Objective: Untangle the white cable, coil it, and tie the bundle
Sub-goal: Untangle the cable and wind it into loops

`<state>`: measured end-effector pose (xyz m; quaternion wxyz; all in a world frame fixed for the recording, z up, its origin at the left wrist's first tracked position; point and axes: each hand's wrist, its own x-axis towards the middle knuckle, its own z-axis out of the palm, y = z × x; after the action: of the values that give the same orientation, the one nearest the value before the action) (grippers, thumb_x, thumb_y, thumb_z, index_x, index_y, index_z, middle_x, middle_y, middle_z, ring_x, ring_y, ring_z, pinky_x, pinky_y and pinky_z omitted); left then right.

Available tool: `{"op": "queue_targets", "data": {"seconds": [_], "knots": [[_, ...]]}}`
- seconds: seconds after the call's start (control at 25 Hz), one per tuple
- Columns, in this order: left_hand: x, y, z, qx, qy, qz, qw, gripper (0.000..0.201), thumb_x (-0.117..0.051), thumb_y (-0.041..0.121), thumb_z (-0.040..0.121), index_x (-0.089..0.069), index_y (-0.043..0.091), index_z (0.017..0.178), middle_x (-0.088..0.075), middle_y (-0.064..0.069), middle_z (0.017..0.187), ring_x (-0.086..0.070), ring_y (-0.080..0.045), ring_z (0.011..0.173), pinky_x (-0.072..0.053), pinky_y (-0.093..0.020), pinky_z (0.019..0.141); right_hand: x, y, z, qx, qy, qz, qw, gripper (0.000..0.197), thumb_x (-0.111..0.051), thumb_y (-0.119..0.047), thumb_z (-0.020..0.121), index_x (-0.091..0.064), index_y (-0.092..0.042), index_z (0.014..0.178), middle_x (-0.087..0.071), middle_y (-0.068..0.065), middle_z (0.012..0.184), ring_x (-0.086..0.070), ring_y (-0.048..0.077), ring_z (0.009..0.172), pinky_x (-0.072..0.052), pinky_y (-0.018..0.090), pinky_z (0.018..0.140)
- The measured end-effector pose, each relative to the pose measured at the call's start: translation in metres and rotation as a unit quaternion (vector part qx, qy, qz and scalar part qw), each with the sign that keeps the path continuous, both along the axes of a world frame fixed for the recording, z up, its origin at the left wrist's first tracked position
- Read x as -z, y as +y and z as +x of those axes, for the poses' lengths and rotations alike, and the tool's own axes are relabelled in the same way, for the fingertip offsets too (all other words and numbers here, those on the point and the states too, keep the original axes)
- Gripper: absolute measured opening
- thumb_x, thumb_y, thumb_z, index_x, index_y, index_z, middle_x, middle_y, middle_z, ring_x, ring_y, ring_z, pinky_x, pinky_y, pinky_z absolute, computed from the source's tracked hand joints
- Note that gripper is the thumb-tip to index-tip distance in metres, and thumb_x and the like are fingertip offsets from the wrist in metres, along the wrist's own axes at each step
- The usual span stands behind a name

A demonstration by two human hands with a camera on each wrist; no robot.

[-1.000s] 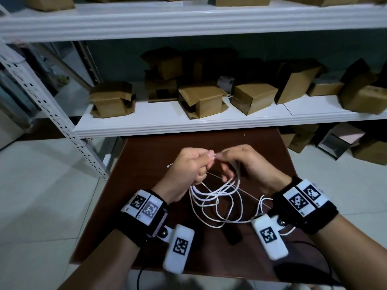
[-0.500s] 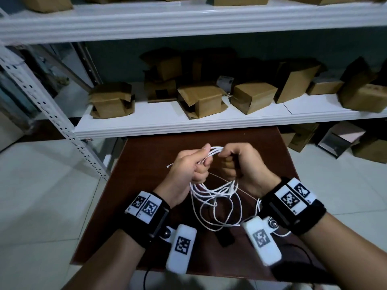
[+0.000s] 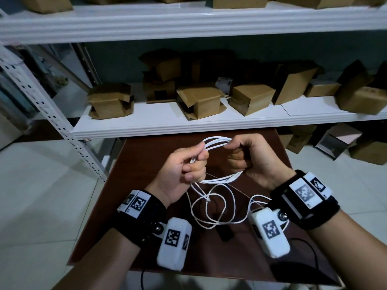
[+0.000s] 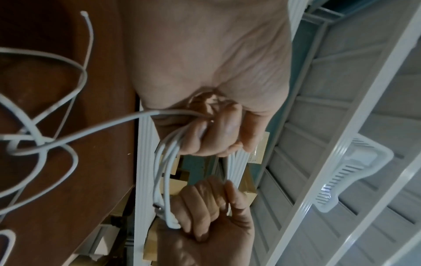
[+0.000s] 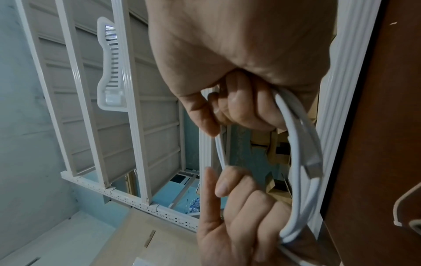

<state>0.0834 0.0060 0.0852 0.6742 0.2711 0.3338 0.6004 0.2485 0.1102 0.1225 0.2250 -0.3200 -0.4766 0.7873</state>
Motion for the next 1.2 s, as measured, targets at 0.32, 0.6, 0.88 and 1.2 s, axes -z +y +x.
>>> {"op": "queue_targets", "data": {"seconds": [0.32,0.6,0.88,1.2], "knots": [[-0.014,0.003,-0.013,-0.04,0.085,-0.06,0.994,0.04,-0.058,0.04,0.095,-0.053,0.011,0.067,-0.021,0.012,0.044,-0.02,-0.002,0.034,-0.015,-0.022,0.043,-0.005,0.001,0.01,-0.061,-0.034,0.033,0.997,0.033,-0.054,-0.008,0.084,-0.032,-0.02,0.063,-0.023,0.0,0.053,-0.023,0.013,0.043,-0.011,0.036,0.058],[0.004,-0.004,-0.001,-0.089,0.153,-0.088,0.98,0.048,-0.055,0.033,0.1,-0.04,0.014,0.058,-0.015,0.008,0.044,-0.013,-0.007,0.034,-0.005,-0.03,0.047,0.008,0.0,0.011,-0.145,0.004,-0.035,0.989,0.034,-0.051,-0.015,0.09,-0.036,-0.018,0.059,-0.025,-0.005,0.052,-0.014,0.013,0.046,-0.022,0.026,0.048],[0.005,-0.002,0.012,-0.147,0.191,-0.11,0.964,0.049,-0.062,0.019,0.1,-0.039,0.017,0.056,-0.02,0.006,0.047,-0.014,-0.007,0.035,-0.005,-0.028,0.046,0.008,-0.001,0.006,-0.213,-0.073,0.026,0.974,0.048,-0.053,-0.036,0.101,-0.044,-0.009,0.062,-0.03,0.004,0.047,-0.023,0.022,0.044,-0.035,0.03,0.052],[0.009,-0.001,0.017,-0.154,0.322,-0.052,0.933,0.052,-0.067,0.02,0.101,-0.044,0.012,0.055,-0.025,0.004,0.047,-0.017,-0.01,0.039,-0.015,-0.019,0.04,0.008,0.0,0.01,-0.208,-0.164,0.139,0.954,0.036,-0.064,-0.028,0.099,-0.056,-0.007,0.071,-0.03,0.003,0.054,-0.027,0.014,0.042,-0.019,0.025,0.044]]}}
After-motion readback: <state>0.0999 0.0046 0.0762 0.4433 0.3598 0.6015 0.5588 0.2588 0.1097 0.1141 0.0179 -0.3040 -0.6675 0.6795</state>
